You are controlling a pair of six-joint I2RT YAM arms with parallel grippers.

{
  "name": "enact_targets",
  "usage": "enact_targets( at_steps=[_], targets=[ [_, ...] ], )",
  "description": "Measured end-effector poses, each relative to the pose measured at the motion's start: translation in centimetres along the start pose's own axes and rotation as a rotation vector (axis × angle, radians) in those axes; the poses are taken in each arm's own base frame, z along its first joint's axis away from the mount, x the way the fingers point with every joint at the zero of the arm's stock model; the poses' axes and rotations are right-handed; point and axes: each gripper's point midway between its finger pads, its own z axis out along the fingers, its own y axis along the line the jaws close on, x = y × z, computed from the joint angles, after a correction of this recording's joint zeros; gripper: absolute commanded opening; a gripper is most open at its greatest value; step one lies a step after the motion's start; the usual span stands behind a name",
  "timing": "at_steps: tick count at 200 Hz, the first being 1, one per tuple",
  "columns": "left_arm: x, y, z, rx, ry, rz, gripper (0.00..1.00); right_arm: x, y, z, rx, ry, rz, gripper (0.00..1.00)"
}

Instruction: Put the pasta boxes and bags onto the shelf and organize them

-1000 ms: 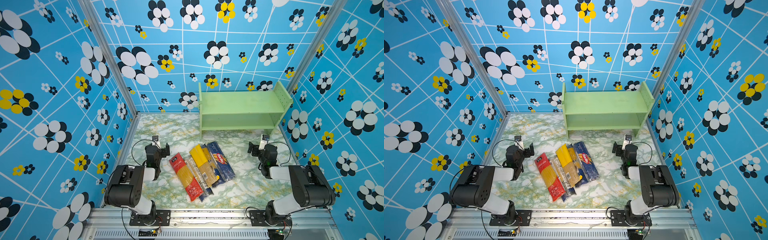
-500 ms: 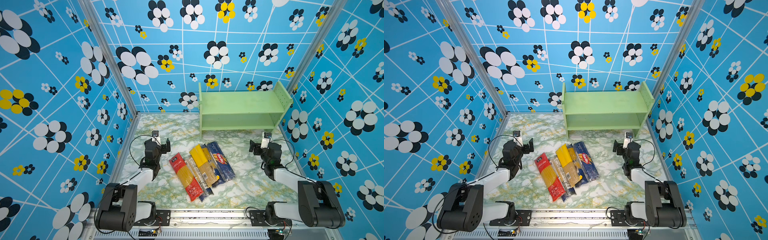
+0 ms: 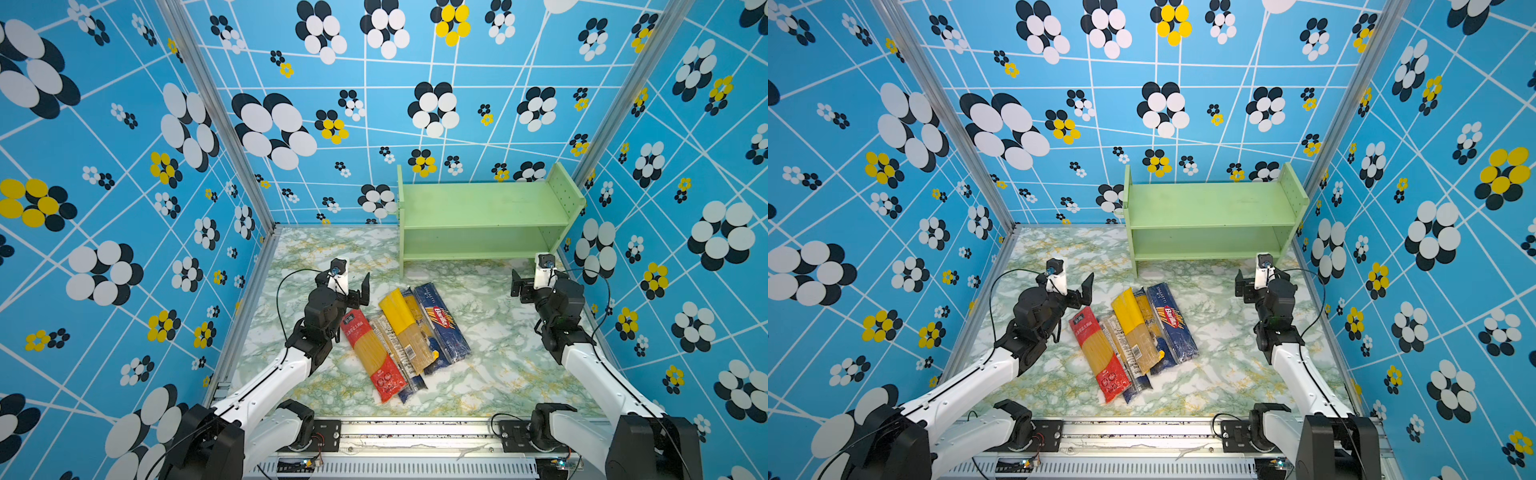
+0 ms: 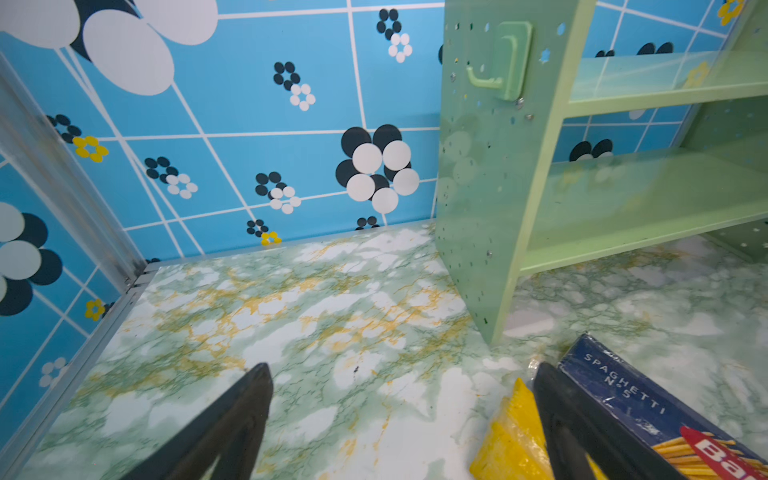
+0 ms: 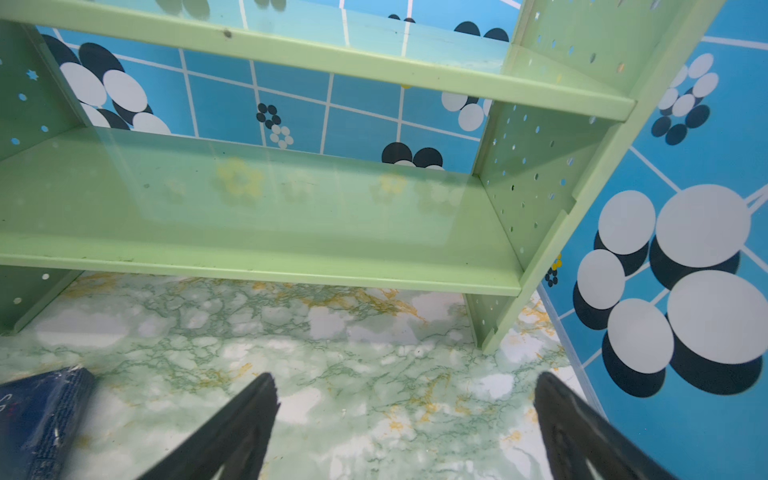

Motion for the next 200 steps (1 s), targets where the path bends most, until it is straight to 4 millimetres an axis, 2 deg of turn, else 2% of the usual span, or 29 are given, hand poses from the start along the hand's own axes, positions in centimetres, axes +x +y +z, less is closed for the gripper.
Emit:
enact_targets(
  at_steps=[27,59,78,118,164,200],
  targets=[
    [-0.6,-2.2,0.7,0.034,-0.054,0.012,0.99,0.1,-1.6,0.7,0.016,0.012,0.015,0.99],
    [1.4,-4.2,2.6,0.057,-0.032,0.051,0.99,0.4,-3.9,1.1,0.029,0.015,0.055,0.99],
    [2.0,-5.1,3.5,0.069,-0.038,0.062,0.99,0.2,-5.0,1.0,0.034,0.004,0.079,0.98],
    [0.9,-6.6,5.5,0.073,-0.102,0.077,0.99,0.2,-7.5,1.1,0.052,-0.028,0.144,0.99],
    [-0.4,-7.7,8.3,0.055,-0.178,0.094,0.99,0.5,-8.5,2.6,0.049,-0.066,0.155,0.98],
    [0.4,-8.9,10.1,0.026,-0.21,0.131,0.99,0.7,-9.3,4.9,0.032,-0.093,0.158,0.98]
  ],
)
